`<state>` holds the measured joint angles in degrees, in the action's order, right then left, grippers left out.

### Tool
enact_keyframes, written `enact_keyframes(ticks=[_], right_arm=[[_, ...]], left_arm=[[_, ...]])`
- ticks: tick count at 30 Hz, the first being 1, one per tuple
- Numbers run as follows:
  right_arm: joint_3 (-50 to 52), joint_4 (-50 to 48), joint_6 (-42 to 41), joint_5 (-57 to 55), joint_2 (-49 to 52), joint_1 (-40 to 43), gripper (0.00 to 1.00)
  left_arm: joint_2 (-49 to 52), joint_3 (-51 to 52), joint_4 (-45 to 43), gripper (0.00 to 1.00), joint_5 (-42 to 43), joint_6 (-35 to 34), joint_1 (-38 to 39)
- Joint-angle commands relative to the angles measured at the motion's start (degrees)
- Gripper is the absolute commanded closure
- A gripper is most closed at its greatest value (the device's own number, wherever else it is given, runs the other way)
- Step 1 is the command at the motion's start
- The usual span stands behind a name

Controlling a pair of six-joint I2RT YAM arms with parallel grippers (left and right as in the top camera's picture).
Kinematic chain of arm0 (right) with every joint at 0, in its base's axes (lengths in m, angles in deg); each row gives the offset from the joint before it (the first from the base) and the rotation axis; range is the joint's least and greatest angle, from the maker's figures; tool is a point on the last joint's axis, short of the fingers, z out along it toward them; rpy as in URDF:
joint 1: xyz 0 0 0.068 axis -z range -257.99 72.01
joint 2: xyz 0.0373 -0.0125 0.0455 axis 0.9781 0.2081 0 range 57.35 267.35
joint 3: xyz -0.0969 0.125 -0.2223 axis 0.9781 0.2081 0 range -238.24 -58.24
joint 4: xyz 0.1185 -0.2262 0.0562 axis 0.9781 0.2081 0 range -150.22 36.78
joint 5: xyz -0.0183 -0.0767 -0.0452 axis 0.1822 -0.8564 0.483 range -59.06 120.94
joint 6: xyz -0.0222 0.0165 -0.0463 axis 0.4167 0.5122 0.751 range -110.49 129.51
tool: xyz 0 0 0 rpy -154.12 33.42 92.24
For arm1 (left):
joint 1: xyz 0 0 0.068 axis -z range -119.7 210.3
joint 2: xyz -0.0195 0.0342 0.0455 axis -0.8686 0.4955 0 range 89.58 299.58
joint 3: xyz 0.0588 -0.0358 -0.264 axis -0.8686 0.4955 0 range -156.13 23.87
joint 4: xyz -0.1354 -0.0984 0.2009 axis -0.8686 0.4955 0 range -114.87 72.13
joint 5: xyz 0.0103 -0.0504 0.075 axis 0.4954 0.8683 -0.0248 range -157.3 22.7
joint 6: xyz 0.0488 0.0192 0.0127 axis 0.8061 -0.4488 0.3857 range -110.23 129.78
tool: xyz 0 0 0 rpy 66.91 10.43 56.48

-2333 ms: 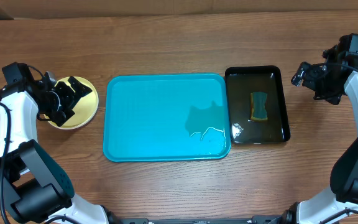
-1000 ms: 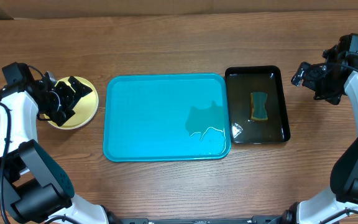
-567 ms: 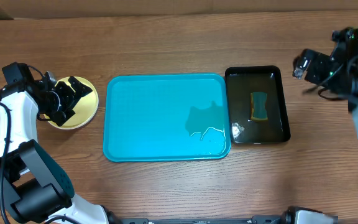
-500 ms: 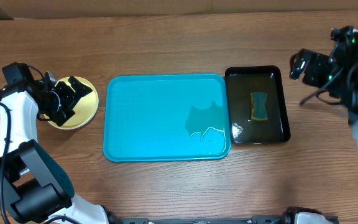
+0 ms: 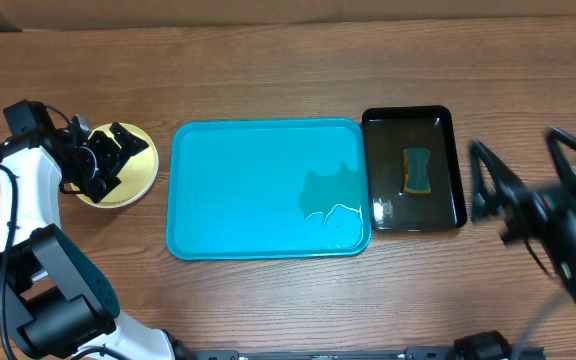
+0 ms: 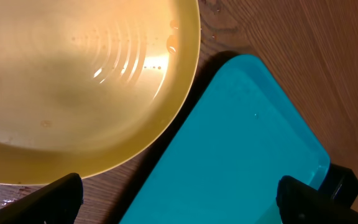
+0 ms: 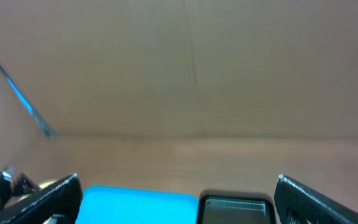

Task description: Clean dirty plates on tray and stack at the side

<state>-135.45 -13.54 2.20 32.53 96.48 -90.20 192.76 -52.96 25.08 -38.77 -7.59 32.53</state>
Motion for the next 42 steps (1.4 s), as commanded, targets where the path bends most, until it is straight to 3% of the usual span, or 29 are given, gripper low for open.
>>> enact_keyframes(ticks=[1,7,15,18,28,33,42], right_arm=[[7.85,-3.65,1.11,-2.14,-6.49,1.20,0.00],[25.81,-16.87,1.77,-2.16,-20.02,3.04,0.00],[50.42,-51.17,1.75,-1.53,-30.49,4.00,0.00],[57.59,-59.06,1.73,-1.51,-32.37,4.68,0.00],[71.89,-60.35,1.31,0.48,-38.86,7.48,0.00],[74.12,-59.28,1.31,5.09,-38.97,10.05,0.00],[76.85,-48.39,1.57,4.87,-38.97,10.40,0.00]], left_arm=[[-1.29,-0.02,0.13,0.00,0.85,1.31,0.07],[-1.29,-0.02,0.11,0.00,0.87,1.31,0.07],[-1.29,-0.02,0.11,0.00,0.87,1.31,0.07],[-1.29,-0.02,0.13,0.00,0.87,1.31,0.07],[-1.29,-0.02,0.11,0.00,0.87,1.31,0.07],[-1.29,-0.02,0.11,0.00,0.85,1.31,0.07],[-1.29,-0.02,0.13,0.00,0.85,1.31,0.07]])
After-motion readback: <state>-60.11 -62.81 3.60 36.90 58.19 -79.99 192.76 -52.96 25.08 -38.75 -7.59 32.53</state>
